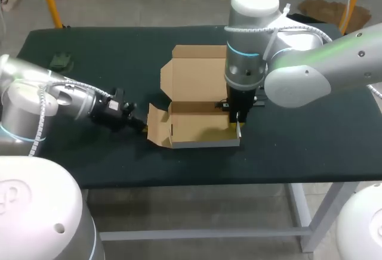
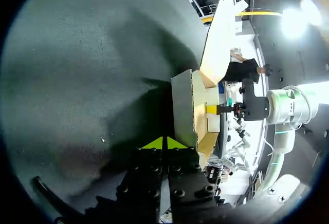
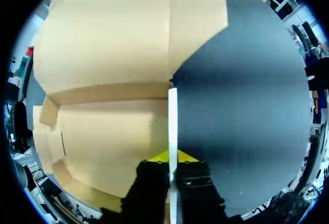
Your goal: Assemble the packaging by folding the flat box into shape, placing the metal phone stand inside, and closing the box properly
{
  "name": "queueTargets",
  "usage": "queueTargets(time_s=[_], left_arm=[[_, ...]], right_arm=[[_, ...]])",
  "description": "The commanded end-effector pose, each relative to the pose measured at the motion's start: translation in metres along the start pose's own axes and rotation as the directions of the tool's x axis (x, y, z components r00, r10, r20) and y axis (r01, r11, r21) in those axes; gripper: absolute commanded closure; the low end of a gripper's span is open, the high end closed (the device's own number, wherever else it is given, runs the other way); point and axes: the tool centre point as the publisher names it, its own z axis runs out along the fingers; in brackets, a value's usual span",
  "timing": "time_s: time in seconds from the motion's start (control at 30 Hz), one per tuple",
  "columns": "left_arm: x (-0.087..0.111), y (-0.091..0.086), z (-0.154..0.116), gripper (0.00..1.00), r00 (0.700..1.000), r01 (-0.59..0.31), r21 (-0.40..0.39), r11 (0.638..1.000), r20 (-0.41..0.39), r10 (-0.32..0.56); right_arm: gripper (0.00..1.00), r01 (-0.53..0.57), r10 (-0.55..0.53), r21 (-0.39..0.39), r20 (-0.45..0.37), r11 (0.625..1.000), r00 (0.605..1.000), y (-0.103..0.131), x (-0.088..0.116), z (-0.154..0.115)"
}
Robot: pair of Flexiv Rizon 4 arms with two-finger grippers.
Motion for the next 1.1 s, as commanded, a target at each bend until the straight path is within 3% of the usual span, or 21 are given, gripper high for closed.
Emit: queueTargets(time_s=[0.03, 0.6, 0.83, 1.1], left_arm=[[0.006, 0.002, -0.004, 1.00, 1.000, -0.006, 0.003, 1.000, -0.002, 0.006], [0.032, 0.005, 0.004, 1.00, 0.999, -0.024, -0.003, 1.000, -0.046, 0.024], [0.038, 0.006, 0.005, 0.87, 0.997, -0.030, -0.003, 1.000, -0.067, 0.029], [0.038, 0.006, 0.003, 0.83, 0.995, -0.016, 0.013, 1.000, -0.094, 0.017]], right_arm=[[1.00, 0.000, 0.000, 0.003, 0.003, 1.000, 1.000, 0.000, 0.001, -0.001], [1.00, 0.000, 0.000, 0.003, 0.003, 1.000, 1.000, 0.000, 0.001, -0.001], [1.00, 0.000, 0.000, 0.003, 0.003, 1.000, 1.000, 0.000, 0.001, -0.001], [1.00, 0.000, 0.000, 0.003, 0.003, 1.000, 1.000, 0.000, 0.001, -0.001]])
